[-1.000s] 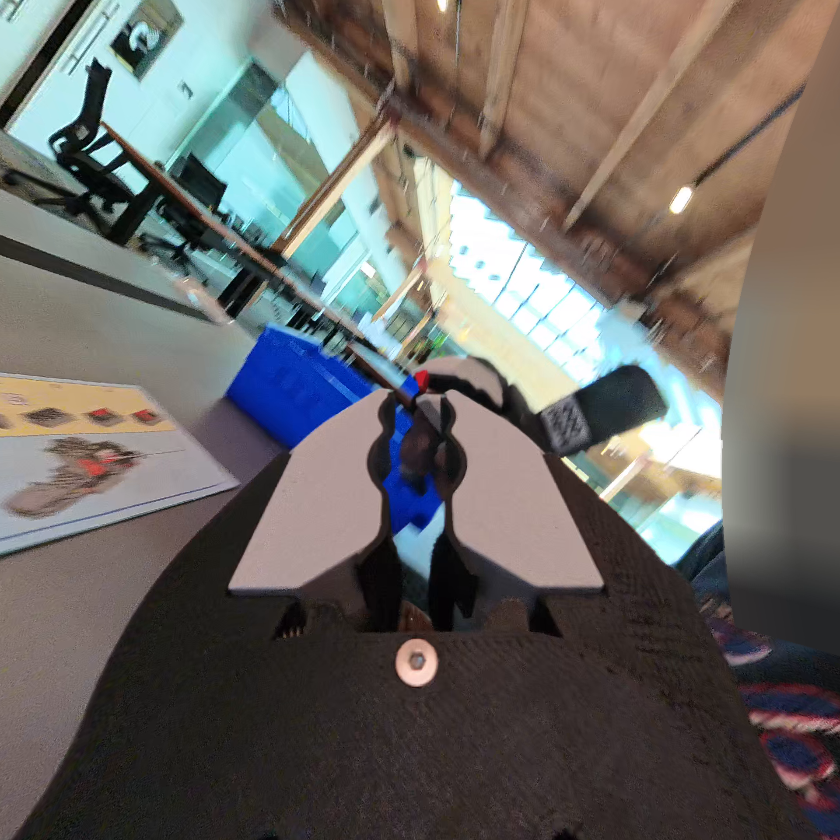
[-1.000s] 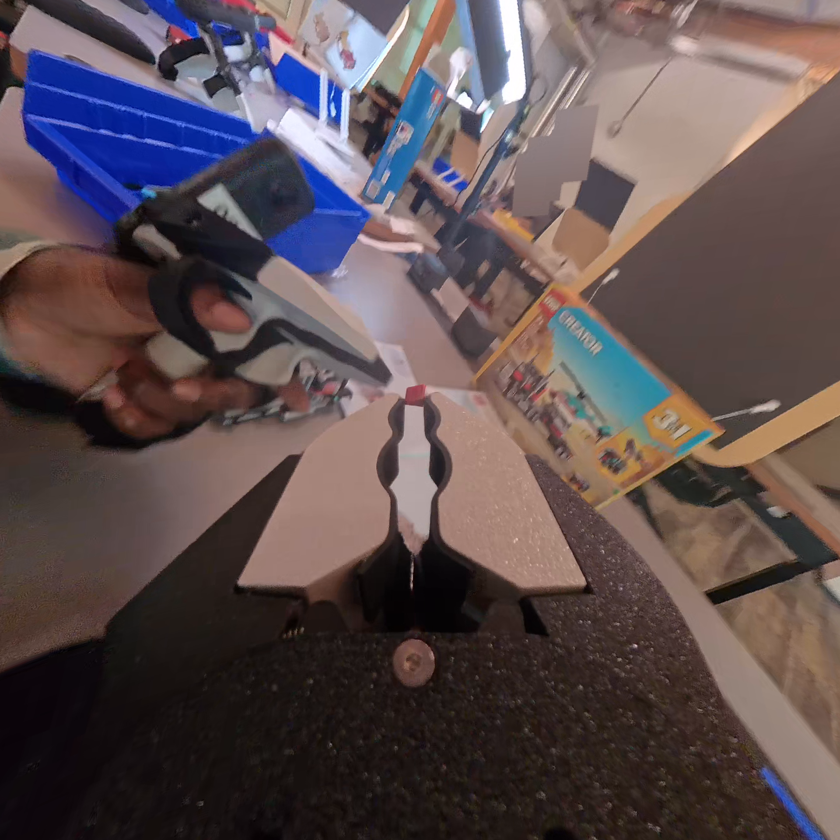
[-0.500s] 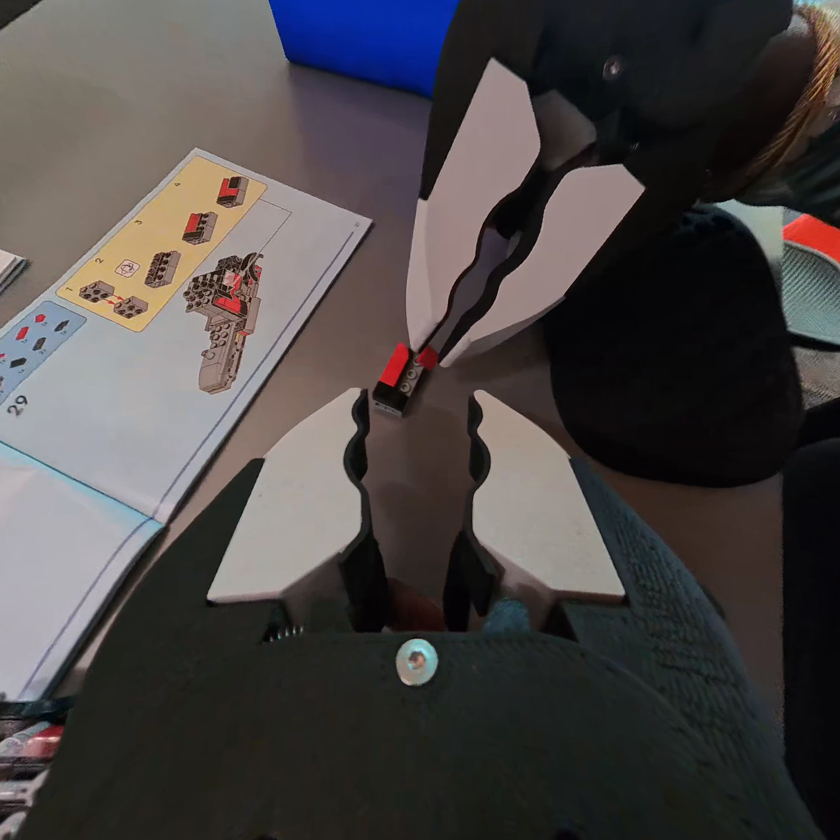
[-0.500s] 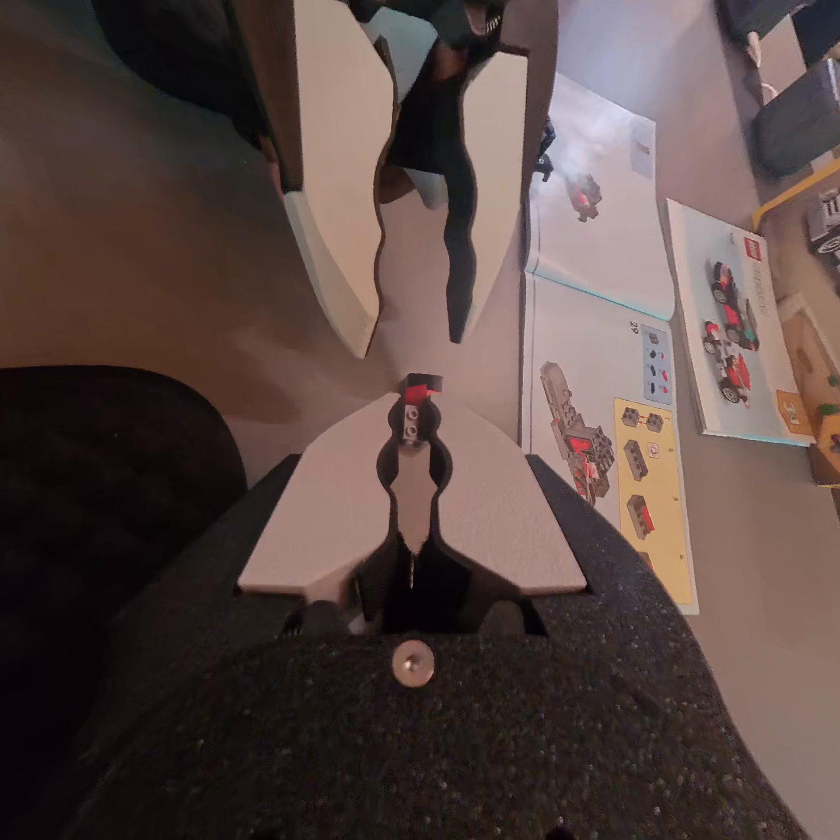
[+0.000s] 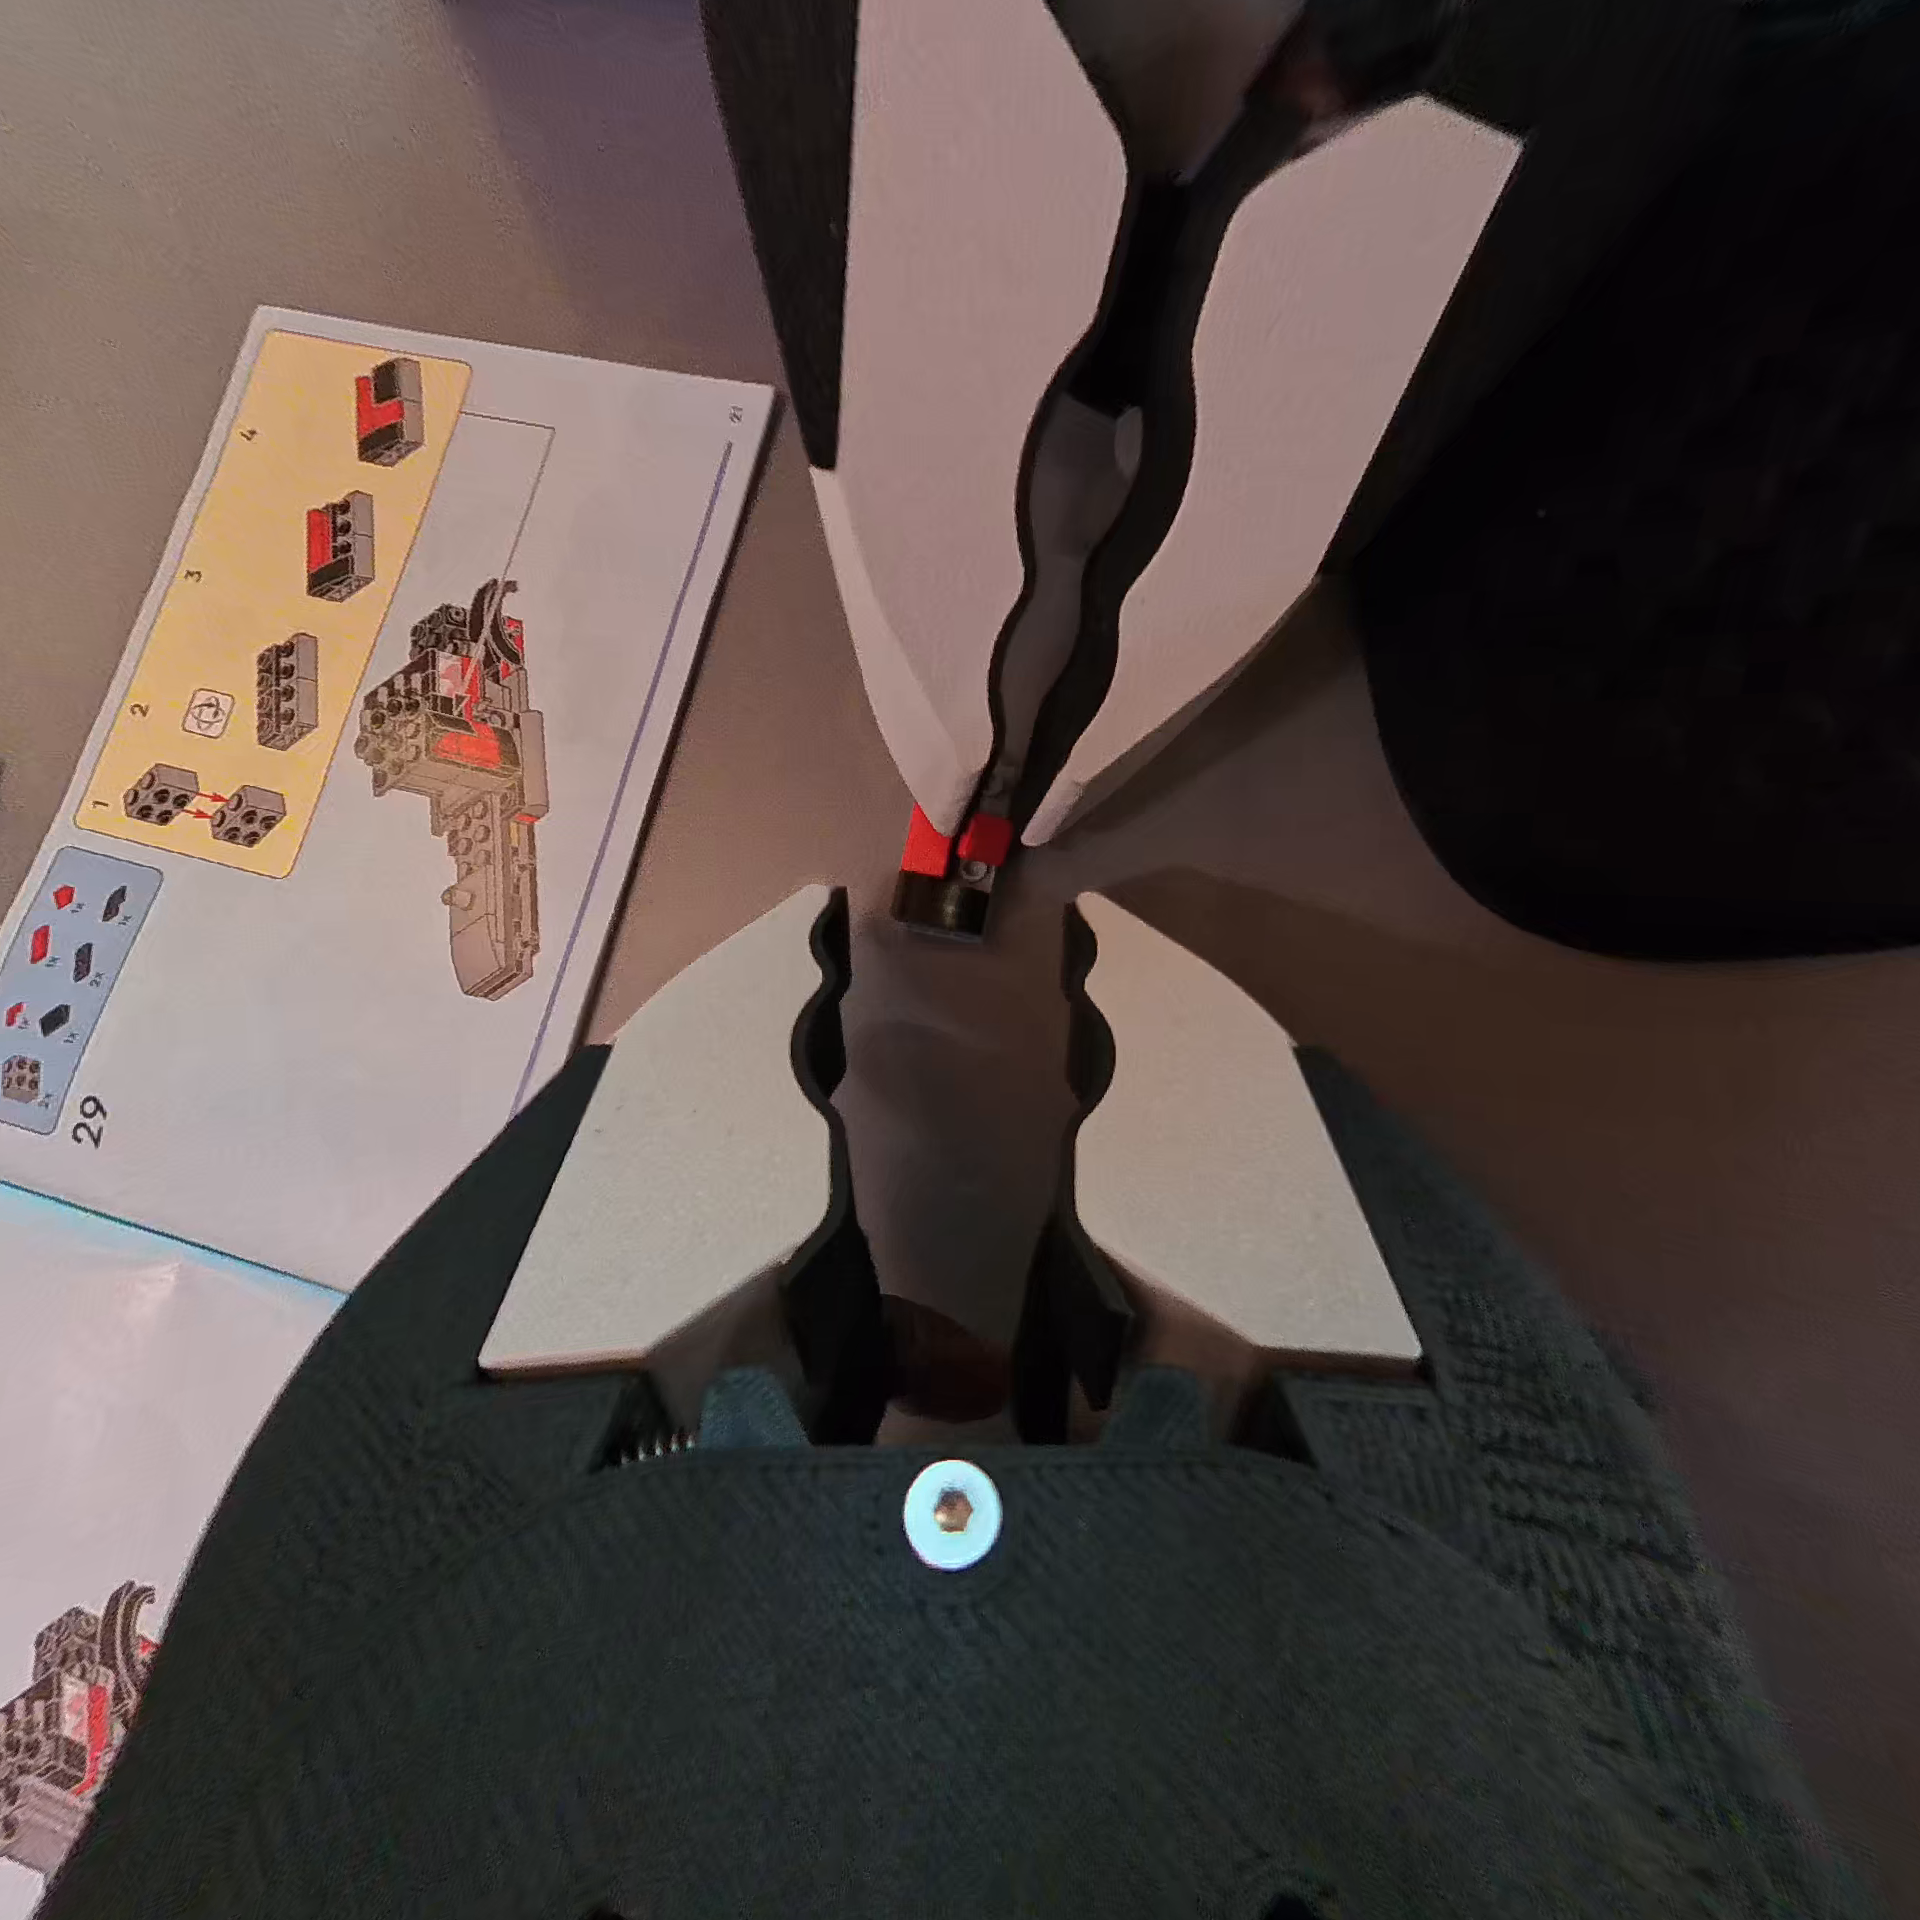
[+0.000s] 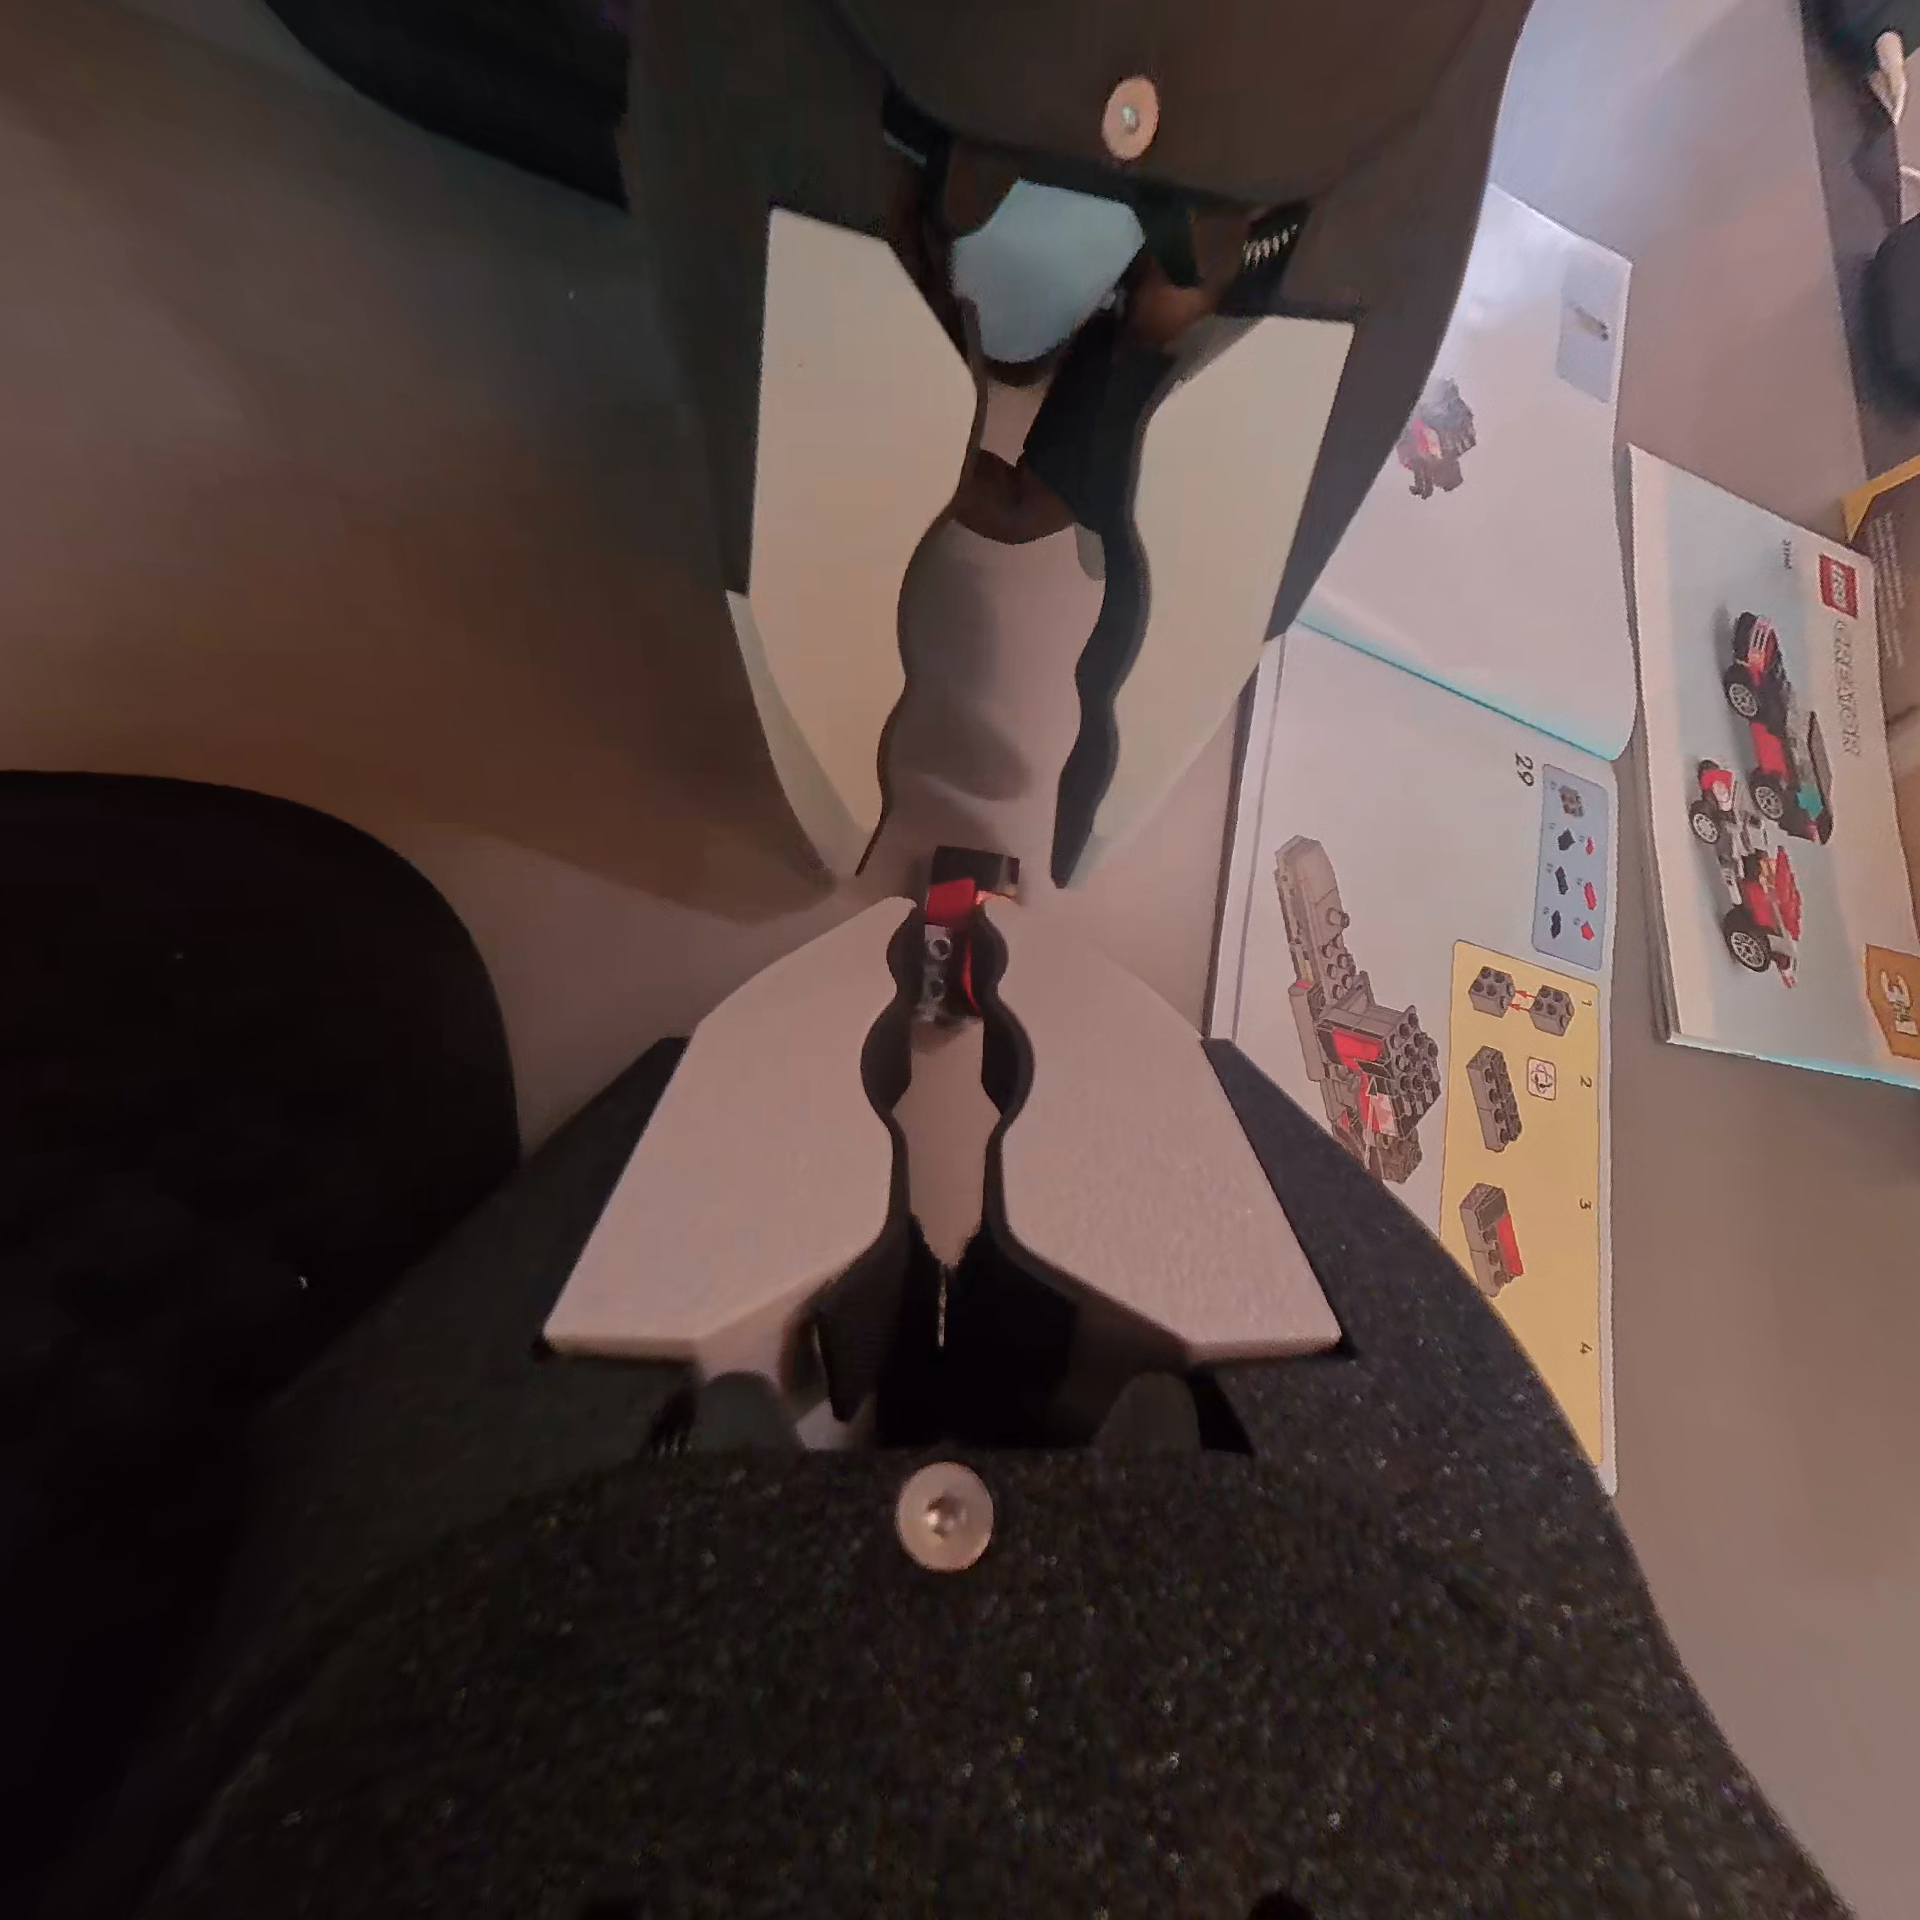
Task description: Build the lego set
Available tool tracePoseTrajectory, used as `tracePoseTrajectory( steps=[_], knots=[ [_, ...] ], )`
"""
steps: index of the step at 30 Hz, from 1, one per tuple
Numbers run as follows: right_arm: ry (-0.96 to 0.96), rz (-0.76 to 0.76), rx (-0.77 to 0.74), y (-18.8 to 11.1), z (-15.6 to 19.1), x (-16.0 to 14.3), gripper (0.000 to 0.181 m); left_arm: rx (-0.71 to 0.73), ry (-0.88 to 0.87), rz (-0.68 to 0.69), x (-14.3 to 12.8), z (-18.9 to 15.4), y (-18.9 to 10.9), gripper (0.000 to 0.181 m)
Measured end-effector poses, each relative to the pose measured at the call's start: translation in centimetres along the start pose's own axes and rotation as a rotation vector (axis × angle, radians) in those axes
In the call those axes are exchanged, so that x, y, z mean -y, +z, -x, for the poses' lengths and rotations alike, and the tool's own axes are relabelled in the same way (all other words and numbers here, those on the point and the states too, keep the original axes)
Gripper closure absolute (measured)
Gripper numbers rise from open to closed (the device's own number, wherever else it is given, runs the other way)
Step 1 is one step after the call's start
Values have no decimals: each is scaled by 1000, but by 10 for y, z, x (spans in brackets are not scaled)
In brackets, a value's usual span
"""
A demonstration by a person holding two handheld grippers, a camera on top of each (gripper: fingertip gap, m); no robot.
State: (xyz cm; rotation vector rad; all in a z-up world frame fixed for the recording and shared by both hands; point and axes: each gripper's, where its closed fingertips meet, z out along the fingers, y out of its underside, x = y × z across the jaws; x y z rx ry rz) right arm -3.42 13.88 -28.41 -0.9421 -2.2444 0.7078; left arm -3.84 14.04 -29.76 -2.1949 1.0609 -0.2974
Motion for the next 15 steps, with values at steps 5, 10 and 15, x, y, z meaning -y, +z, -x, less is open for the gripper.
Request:
tracePoseTrajectory(
  steps=[5, 10, 15],
  knots=[
    [0, 7, -2, 2, 0, -2, 173, -18, 14, 16, -1, 0, 3, 156],
    [-23, 14, -14, 3, 1, -3, 173, -36, 17, 32, -2, -3, 6, 162],
    [-101, 52, -26, 3, 3, -4, 173, -28, 28, 26, -2, -5, 6, 163]
  ],
)
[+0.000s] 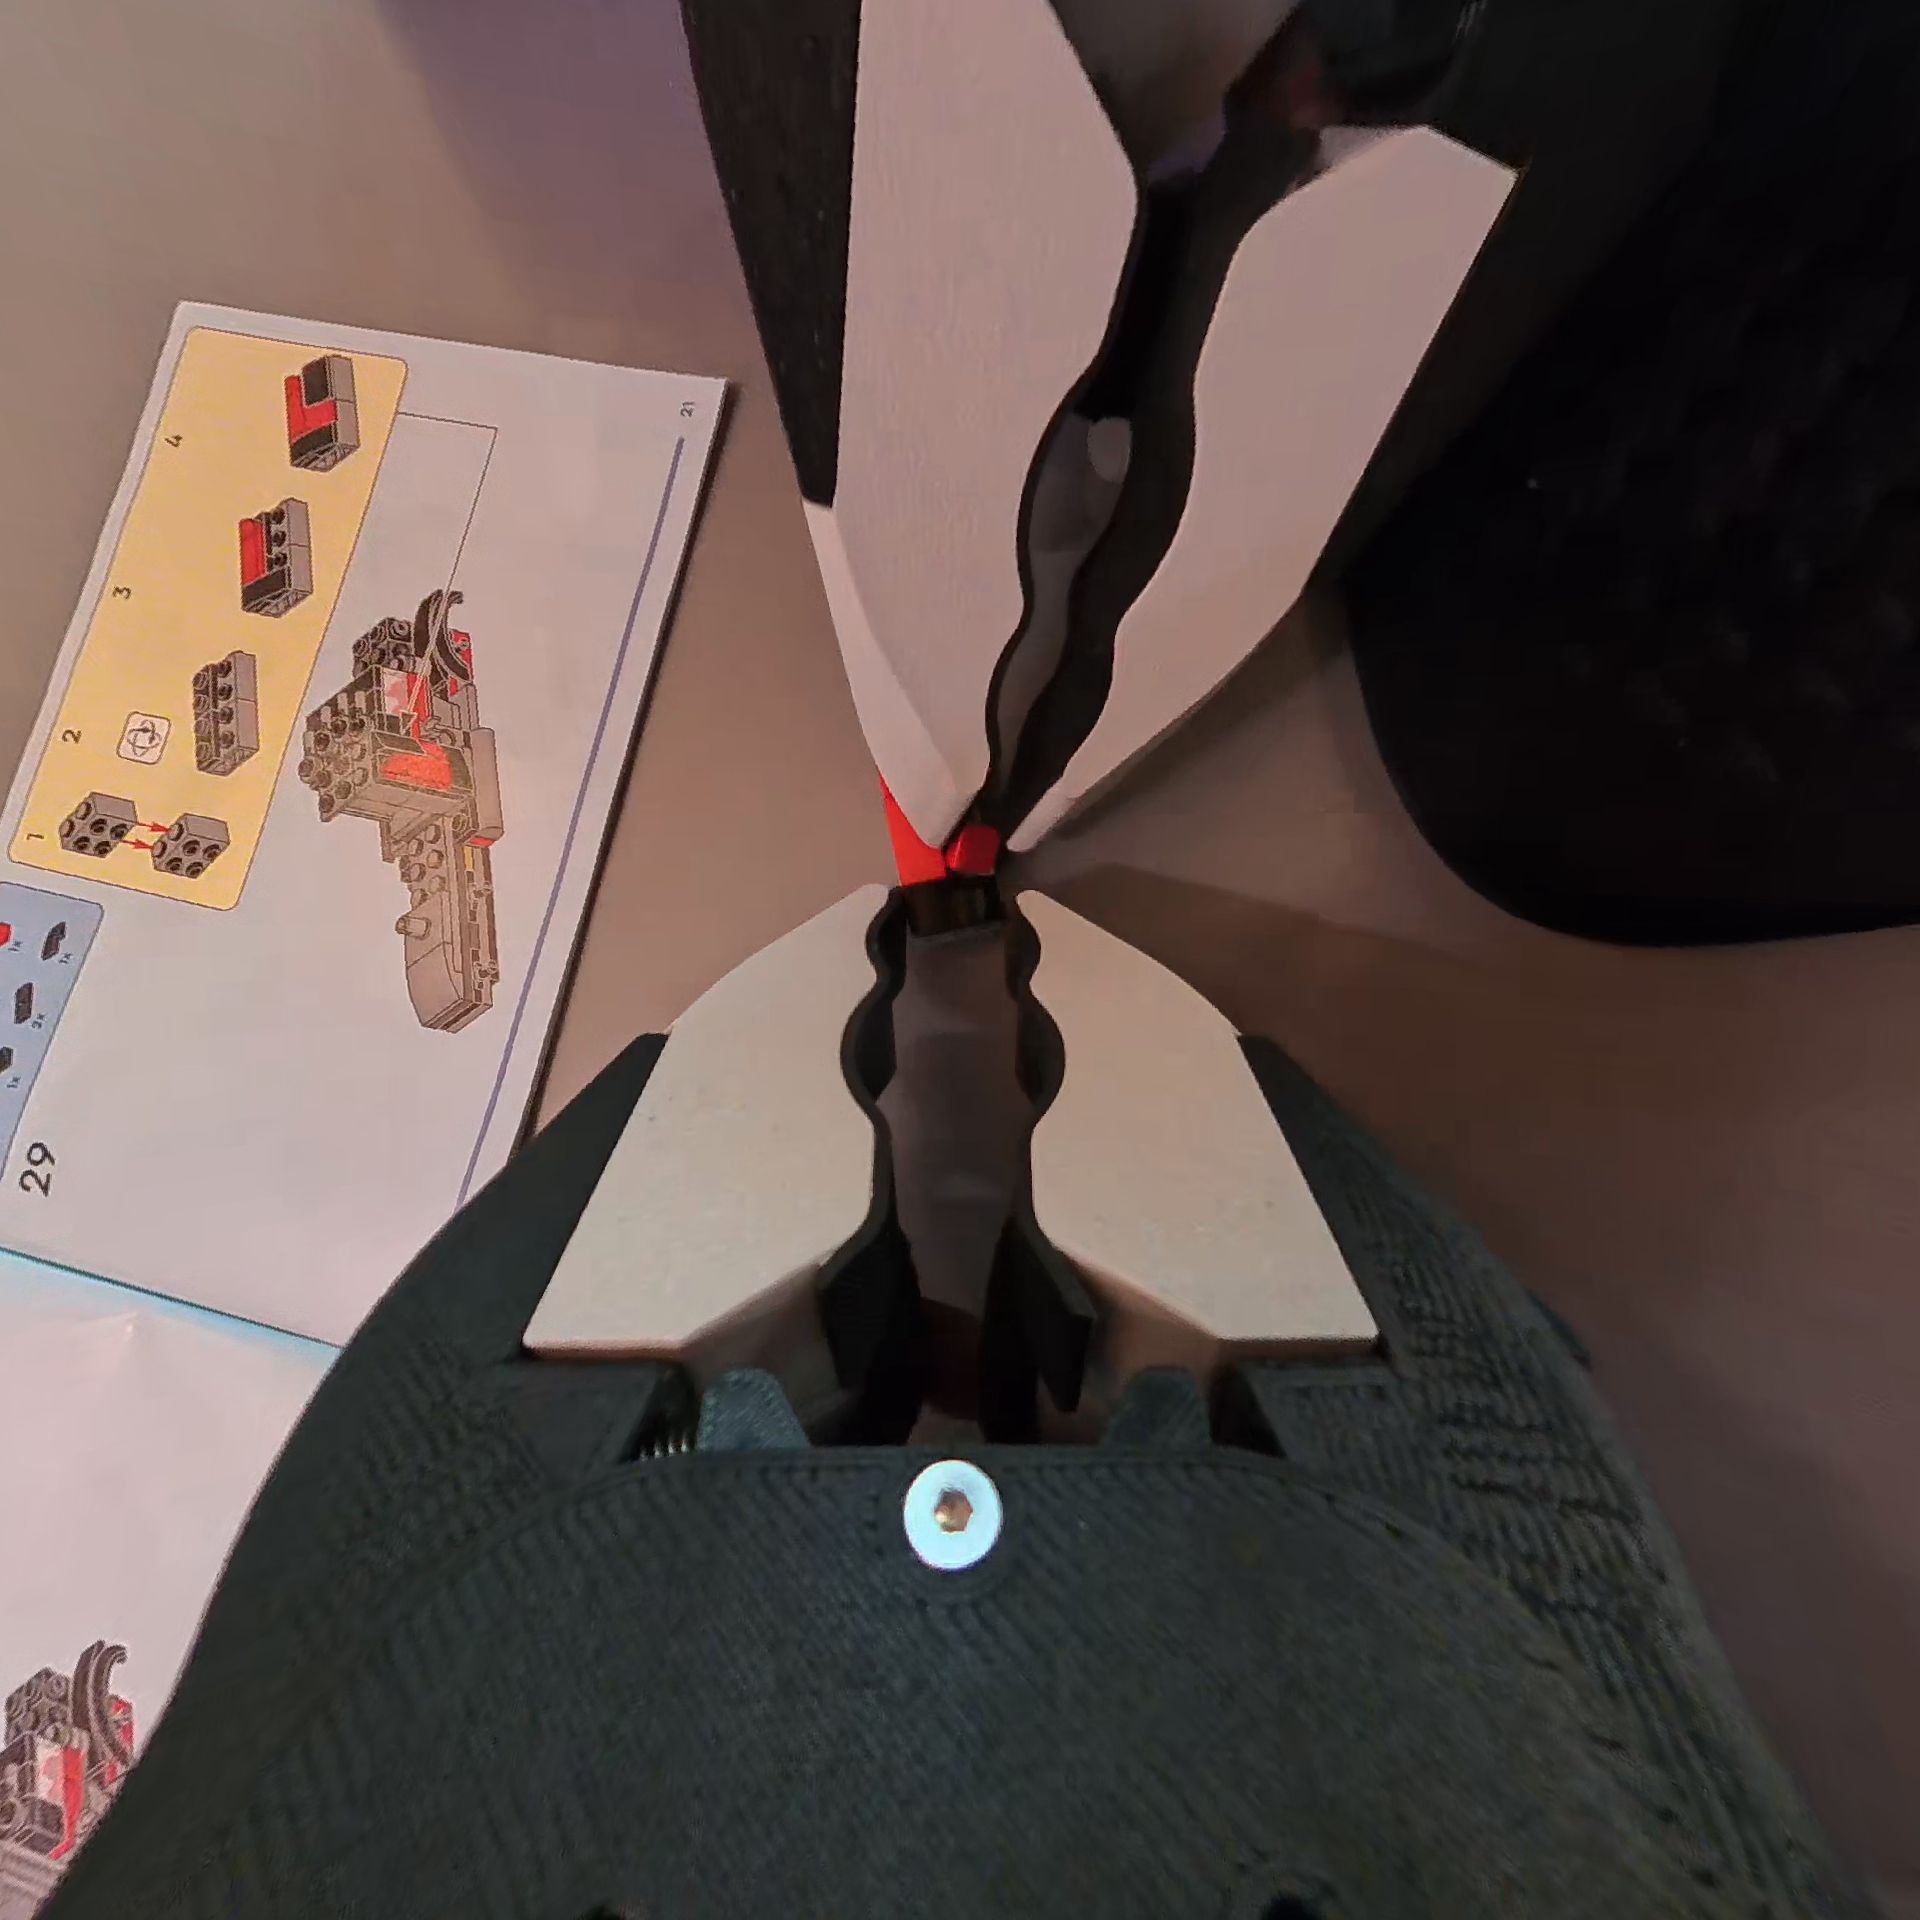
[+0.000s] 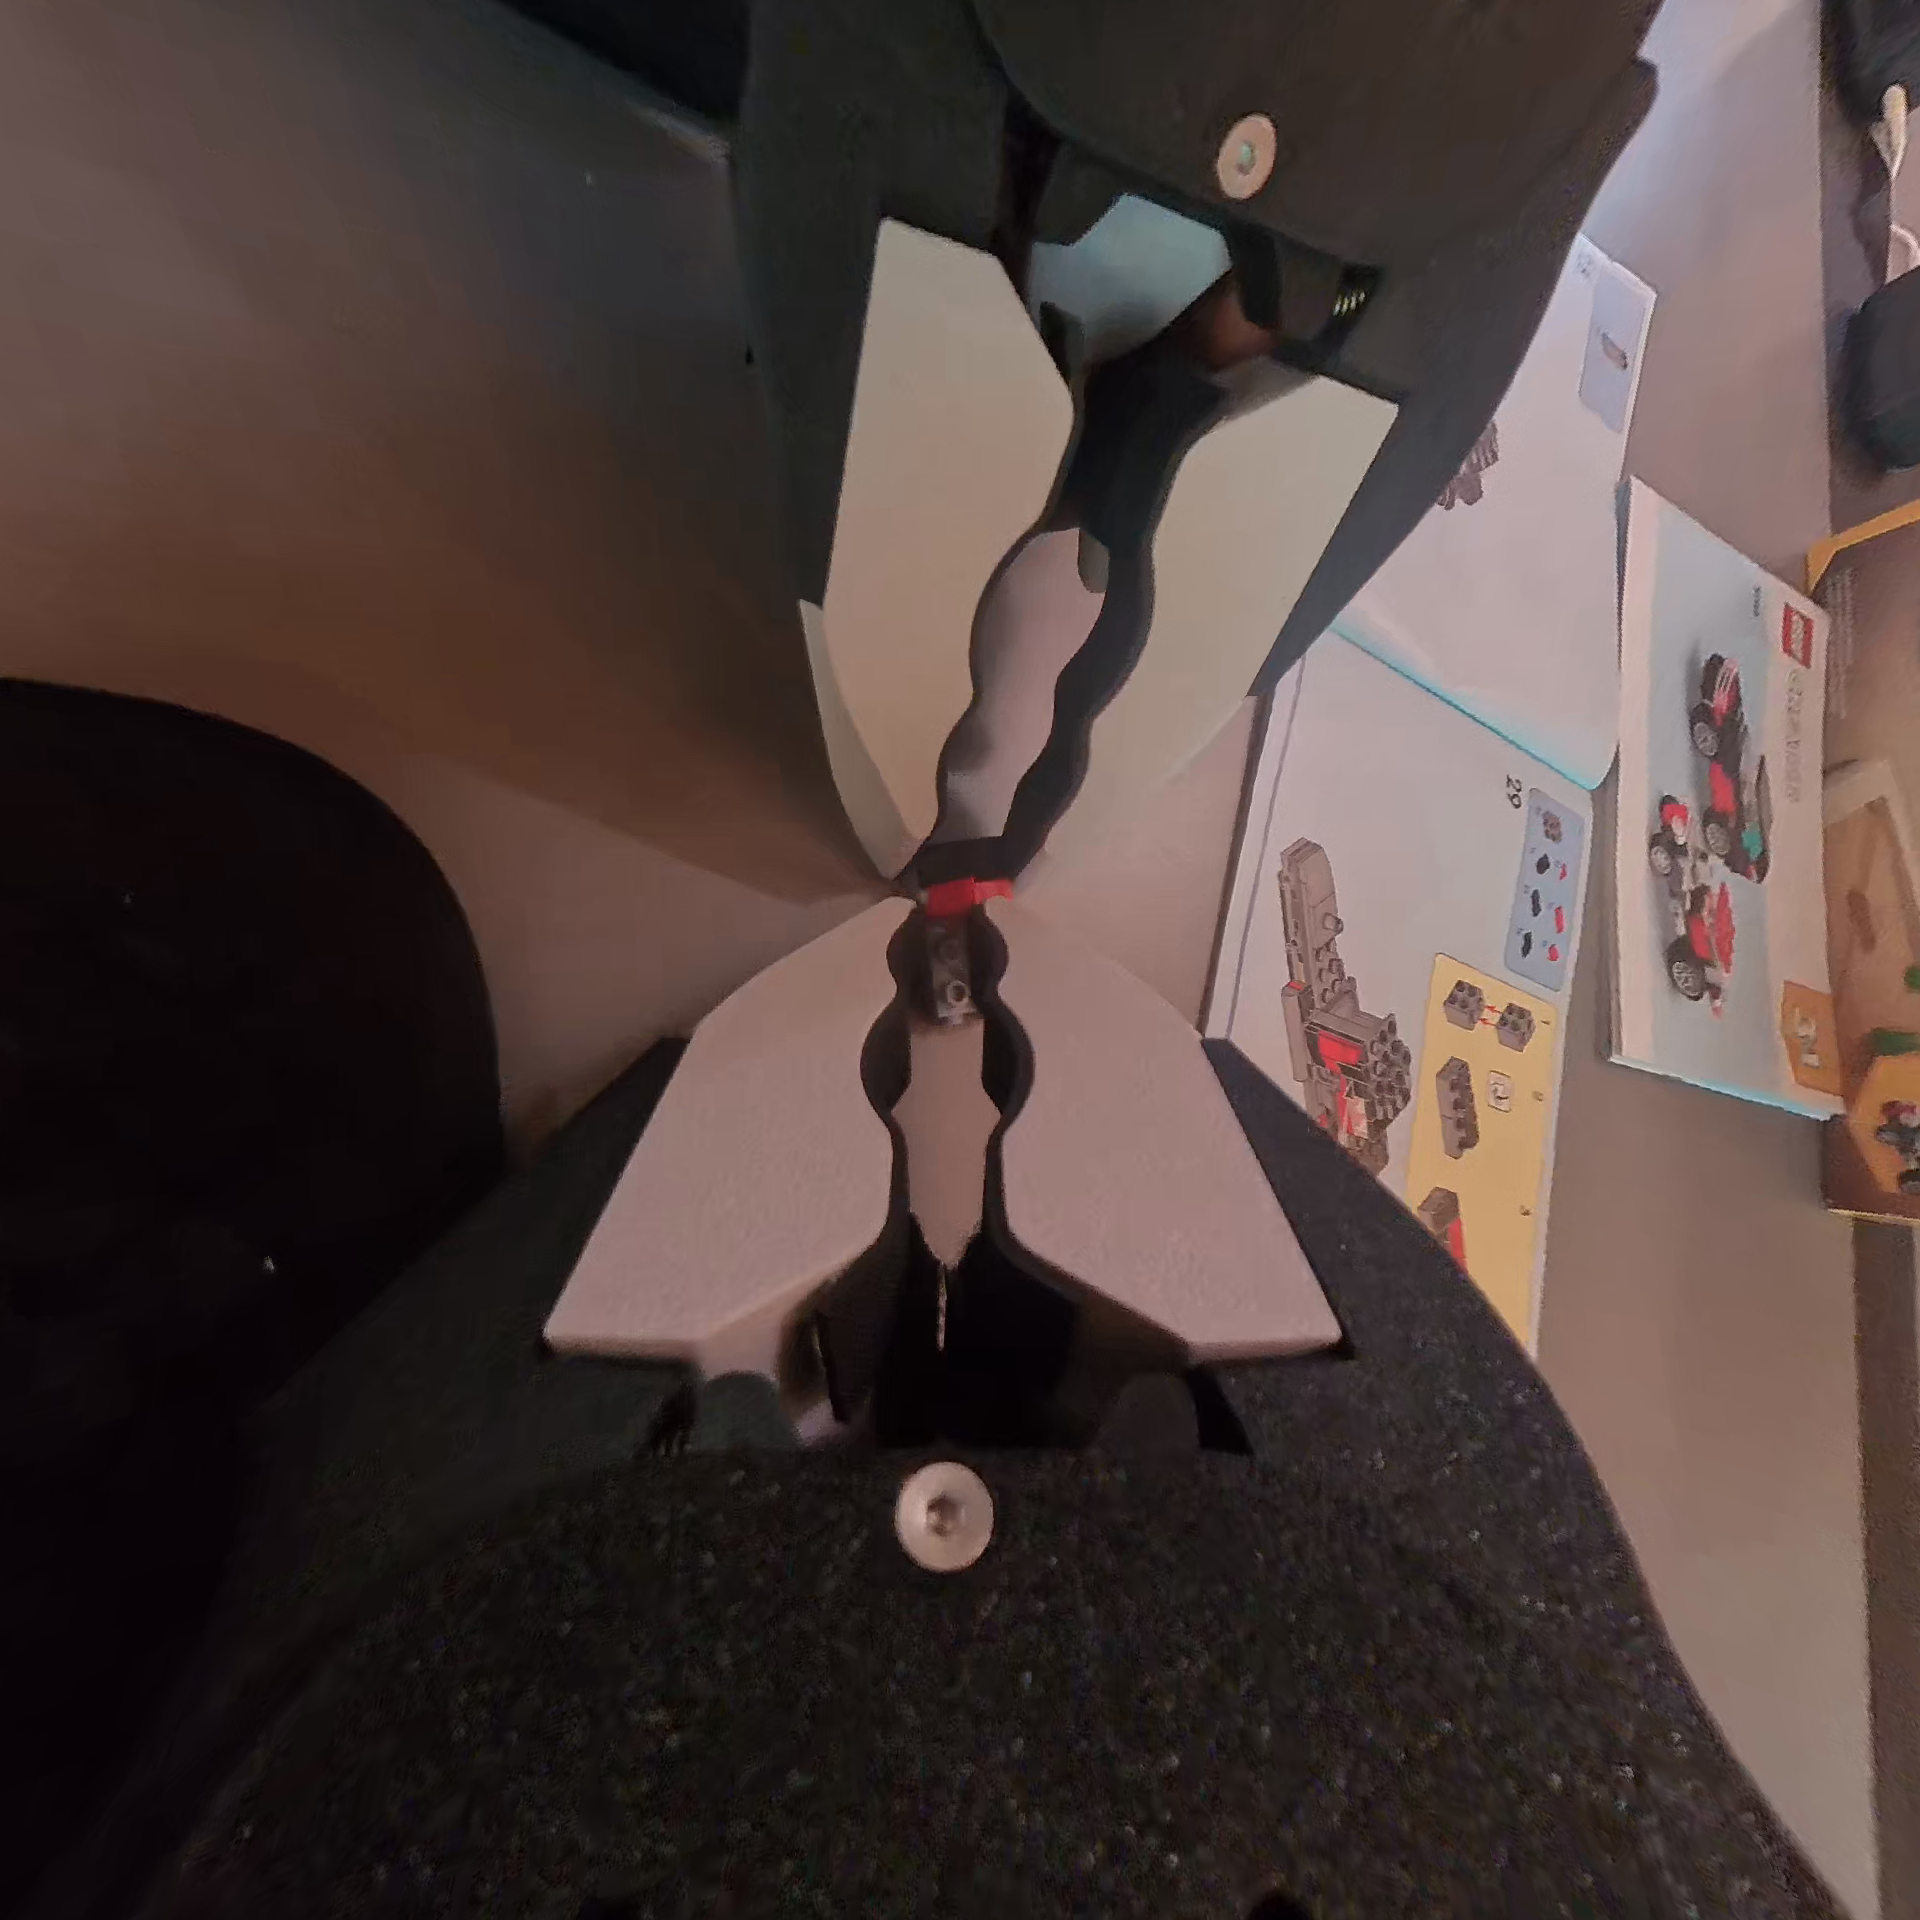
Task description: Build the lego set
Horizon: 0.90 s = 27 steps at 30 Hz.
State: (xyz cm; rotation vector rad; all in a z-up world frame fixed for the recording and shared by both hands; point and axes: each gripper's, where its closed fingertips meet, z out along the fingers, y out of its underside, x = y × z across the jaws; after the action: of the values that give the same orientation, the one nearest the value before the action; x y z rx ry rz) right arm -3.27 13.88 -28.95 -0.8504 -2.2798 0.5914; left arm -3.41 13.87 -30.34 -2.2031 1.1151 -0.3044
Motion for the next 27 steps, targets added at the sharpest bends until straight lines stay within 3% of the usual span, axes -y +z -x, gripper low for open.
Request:
tracePoseTrajectory(
  steps=[13, 27],
  knots=[
    [-199, -29, -12, 0, 2, 1, 173, -47, -8, 0, 0, -4, 0, 164],
    [-165, -22, -15, 0, 0, -1, 169, -54, -3, -1, 0, -5, 0, 164]
  ],
)
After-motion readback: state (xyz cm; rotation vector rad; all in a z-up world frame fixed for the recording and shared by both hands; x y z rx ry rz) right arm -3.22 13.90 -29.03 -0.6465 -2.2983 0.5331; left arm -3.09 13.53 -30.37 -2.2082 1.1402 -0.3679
